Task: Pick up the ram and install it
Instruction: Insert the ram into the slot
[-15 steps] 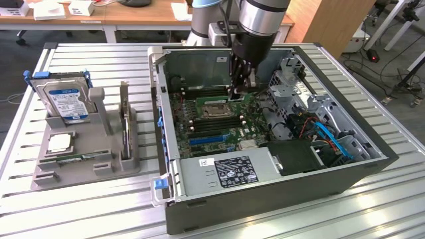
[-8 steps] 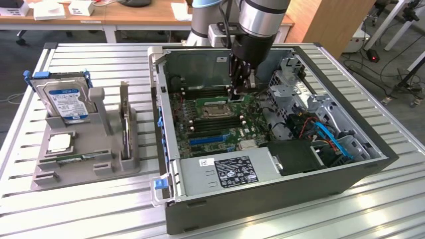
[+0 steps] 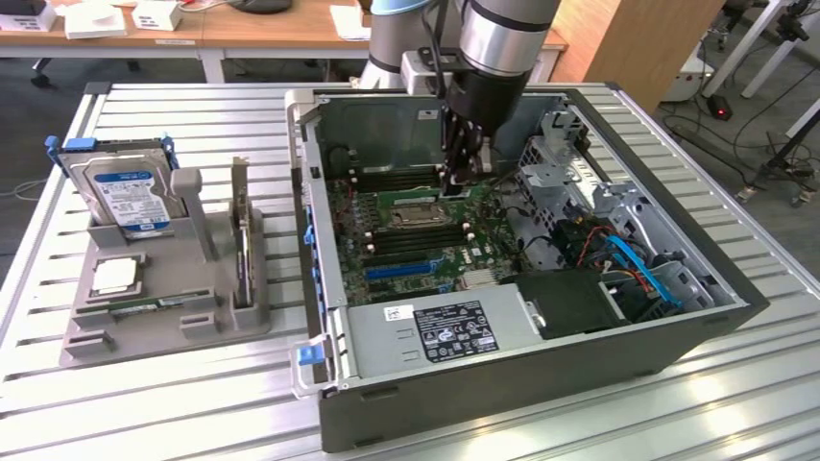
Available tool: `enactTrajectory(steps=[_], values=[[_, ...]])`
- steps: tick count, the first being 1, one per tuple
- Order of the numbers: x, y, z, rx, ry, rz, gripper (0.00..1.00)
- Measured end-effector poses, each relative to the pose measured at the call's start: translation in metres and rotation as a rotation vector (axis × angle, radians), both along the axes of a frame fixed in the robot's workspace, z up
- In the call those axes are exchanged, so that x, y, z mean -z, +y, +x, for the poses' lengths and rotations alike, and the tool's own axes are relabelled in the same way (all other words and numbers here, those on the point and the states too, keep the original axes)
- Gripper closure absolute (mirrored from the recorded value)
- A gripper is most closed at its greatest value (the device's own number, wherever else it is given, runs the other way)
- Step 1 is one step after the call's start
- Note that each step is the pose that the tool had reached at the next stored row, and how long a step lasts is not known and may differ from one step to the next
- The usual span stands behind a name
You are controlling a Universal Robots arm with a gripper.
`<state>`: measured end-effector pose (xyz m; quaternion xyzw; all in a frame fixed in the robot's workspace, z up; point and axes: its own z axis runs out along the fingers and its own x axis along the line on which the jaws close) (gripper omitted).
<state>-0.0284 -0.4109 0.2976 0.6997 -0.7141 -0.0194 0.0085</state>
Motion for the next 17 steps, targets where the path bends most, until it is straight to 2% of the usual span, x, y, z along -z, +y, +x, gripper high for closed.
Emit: enactTrajectory(steps=[17], values=[[0.0104, 0.0, 0.0, 0.0, 0.0, 0.0, 0.89]])
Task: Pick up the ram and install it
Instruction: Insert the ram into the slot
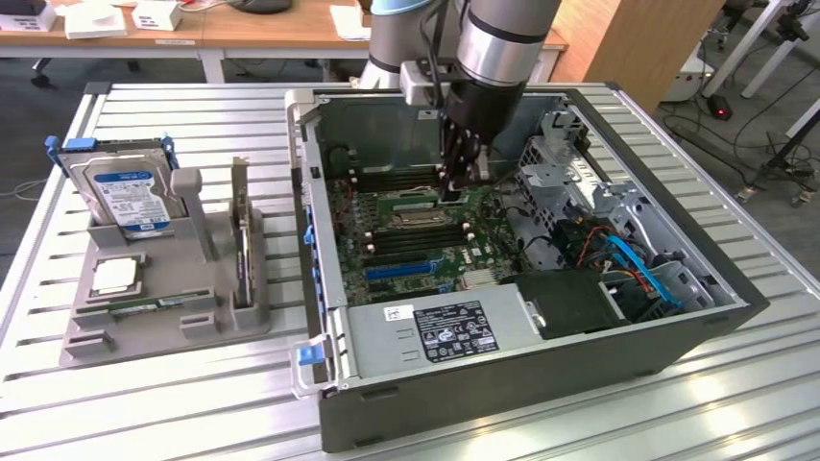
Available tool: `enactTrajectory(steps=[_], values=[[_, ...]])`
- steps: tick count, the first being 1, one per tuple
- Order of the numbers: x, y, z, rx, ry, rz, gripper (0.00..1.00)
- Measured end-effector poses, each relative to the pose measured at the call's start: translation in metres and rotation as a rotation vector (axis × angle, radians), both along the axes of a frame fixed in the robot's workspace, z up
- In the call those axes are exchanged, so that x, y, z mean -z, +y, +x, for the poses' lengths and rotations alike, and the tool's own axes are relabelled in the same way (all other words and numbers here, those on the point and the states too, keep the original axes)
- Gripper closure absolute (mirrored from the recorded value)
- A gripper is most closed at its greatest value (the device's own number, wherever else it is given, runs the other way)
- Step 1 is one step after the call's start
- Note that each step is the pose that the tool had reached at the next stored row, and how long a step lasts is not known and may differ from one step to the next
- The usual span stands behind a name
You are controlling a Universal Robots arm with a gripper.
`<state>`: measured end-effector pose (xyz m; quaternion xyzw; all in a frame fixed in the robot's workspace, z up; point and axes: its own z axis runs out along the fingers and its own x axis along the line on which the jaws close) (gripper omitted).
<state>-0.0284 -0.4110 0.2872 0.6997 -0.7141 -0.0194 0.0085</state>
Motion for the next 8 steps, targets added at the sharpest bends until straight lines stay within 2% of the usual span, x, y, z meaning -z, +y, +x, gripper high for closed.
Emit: enactTrajectory(steps=[8], values=[[0.0056, 0.0, 0.0, 0.0, 0.0, 0.0, 0.89]])
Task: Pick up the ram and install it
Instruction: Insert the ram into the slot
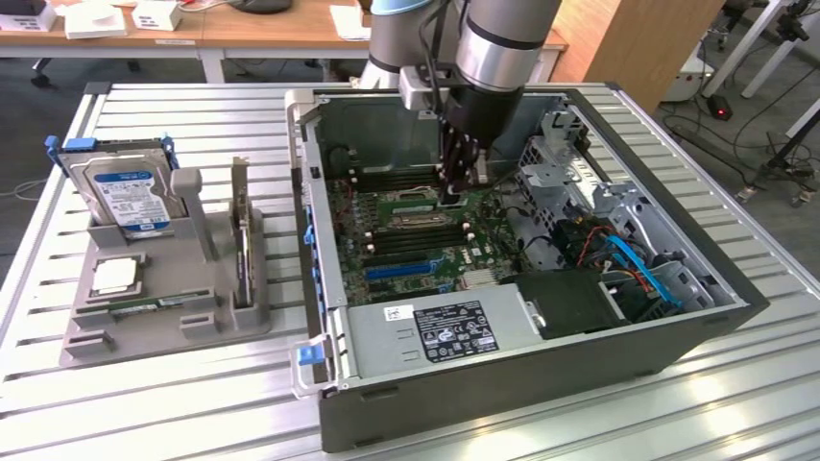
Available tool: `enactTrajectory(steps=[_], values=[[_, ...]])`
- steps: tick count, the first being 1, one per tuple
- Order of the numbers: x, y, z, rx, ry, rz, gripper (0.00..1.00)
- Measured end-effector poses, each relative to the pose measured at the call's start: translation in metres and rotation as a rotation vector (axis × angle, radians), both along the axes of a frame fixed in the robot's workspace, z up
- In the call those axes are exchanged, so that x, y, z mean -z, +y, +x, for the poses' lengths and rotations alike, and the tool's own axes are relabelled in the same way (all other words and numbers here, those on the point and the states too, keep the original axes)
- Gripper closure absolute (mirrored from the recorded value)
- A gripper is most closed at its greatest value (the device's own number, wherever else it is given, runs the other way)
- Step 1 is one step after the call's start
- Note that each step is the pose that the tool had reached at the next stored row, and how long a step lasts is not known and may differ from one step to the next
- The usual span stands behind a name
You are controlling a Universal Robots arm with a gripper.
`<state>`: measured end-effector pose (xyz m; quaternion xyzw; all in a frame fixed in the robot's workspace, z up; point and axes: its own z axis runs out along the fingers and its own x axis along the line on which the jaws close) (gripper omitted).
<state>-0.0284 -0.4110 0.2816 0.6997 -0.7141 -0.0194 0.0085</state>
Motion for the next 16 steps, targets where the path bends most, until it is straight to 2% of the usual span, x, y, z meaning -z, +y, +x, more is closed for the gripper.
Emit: enactTrajectory(steps=[10, 16], values=[[0.003, 0.0, 0.0, 0.0, 0.0, 0.0001, 0.89], [0.0033, 0.0, 0.0034, 0.0, 0.0, 0.0036, 0.89]])
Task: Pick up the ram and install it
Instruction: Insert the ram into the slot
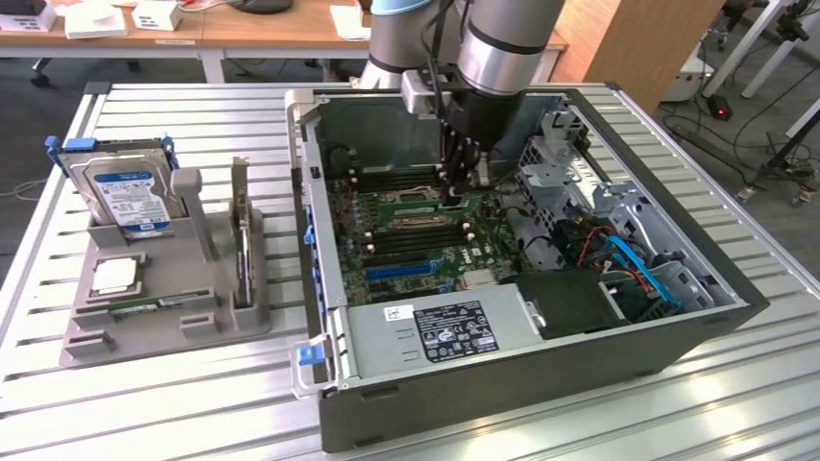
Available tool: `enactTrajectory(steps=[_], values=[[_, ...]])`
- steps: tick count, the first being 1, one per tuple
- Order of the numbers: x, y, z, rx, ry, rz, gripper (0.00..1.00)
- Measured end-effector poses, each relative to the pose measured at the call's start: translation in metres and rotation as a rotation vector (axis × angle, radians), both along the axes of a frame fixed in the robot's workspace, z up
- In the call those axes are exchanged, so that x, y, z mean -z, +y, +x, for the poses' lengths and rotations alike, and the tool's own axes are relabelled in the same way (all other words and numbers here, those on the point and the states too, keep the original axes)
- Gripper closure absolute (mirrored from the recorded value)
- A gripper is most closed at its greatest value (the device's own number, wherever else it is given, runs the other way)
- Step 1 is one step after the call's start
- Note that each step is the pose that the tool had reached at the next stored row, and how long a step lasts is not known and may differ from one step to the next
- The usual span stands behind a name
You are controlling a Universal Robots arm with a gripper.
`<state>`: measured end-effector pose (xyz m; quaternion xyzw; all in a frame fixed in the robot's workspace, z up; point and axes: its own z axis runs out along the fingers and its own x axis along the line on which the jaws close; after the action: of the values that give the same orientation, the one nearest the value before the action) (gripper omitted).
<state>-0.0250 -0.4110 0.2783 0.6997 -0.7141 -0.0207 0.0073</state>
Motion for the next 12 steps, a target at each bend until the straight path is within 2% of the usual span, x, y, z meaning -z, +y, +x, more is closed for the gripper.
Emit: enactTrajectory(steps=[12], values=[[0.009, 0.0, 0.0003, 0.0, 0.0, 0.0005, 0.89]])
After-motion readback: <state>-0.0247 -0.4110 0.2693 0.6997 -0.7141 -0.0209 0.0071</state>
